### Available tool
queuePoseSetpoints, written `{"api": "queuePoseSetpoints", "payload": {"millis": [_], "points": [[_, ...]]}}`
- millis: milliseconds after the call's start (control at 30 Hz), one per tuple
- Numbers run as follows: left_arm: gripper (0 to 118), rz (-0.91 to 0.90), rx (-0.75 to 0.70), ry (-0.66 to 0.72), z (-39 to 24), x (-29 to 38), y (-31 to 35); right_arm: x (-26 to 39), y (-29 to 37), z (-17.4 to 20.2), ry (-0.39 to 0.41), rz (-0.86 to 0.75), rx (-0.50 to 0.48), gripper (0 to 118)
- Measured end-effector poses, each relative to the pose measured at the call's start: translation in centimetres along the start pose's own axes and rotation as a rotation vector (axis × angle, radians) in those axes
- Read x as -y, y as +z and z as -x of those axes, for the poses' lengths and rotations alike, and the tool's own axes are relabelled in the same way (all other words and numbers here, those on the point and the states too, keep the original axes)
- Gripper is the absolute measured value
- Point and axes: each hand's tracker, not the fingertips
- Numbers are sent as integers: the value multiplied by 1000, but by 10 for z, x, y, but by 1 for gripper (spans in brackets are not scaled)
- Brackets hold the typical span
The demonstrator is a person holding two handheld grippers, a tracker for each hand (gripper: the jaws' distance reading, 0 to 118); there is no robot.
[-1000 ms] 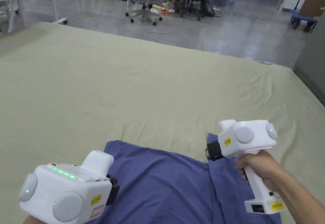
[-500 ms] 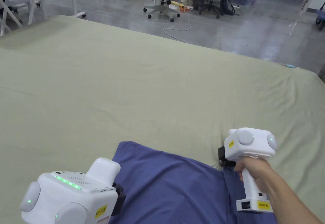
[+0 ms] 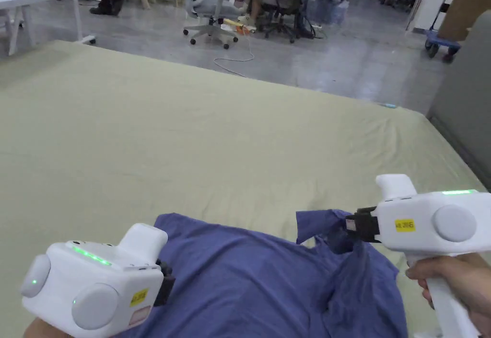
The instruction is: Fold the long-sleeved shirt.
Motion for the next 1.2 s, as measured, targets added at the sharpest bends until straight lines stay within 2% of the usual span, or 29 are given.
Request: {"api": "queuePoseSetpoints", "payload": {"millis": [133, 267, 367, 400, 467, 500, 533, 567, 600, 667, 700, 733, 767, 800, 833, 967, 1000, 1067, 1100, 1200], "points": [[0, -2, 1, -1, -1, 6, 0, 71, 19, 10, -14, 78, -7, 0], [0, 1, 3, 5, -9, 14, 5, 129, -25, 18, -31, 242, 0, 0], [0, 6, 6, 5, -11, 19, 9, 149, -43, 18, -33, 304, -24, 1], [0, 11, 1, 7, -11, 20, 10, 149, -37, 23, -27, 288, -20, 12], [0, 16, -4, 7, -9, 20, 12, 141, -18, 22, -5, 211, -25, 87], [0, 12, -8, 9, -8, 20, 14, 134, -4, 20, -17, 130, -36, 105], [0, 7, -10, 13, -8, 19, 15, 126, 9, 18, -16, 61, -25, 111], [0, 3, -11, 19, -7, 18, 15, 119, 20, 15, -35, -7, -14, 111], [0, 0, -14, 26, -6, 15, 15, 110, 32, 10, -68, -61, 28, 118], [0, -2, -13, 28, -5, 9, 11, 91, 46, 3, -126, -95, 104, 112], [0, -2, -15, 28, -5, 5, 9, 87, 48, -2, -128, -105, 123, 100], [0, -4, -24, 31, -4, 0, 4, 84, 47, -5, -120, -104, 129, 57], [0, -6, -30, 33, -2, -6, 0, 82, 43, -8, -123, -94, 150, 9], [0, -10, -32, 36, 1, -12, -6, 82, 40, -11, -153, -96, 158, 0], [0, -15, -33, 41, 4, -18, -11, 82, 39, -16, -154, -87, 165, 0], [0, -26, -72, 65, 24, -54, -51, 95, 18, -16, -204, -36, 76, 0], [9, -41, -99, 89, 33, -66, -66, 97, 14, -15, -200, -17, 65, 0], [94, -26, -117, 120, 55, -86, -98, 101, 7, -4, -180, 10, 47, 0], [118, 15, -143, 140, 67, -95, -119, 104, 6, -2, -179, 19, 47, 0], [117, 65, -251, 164, 92, -111, -166, 112, 6, 1, -179, 47, 30, 0]]}}
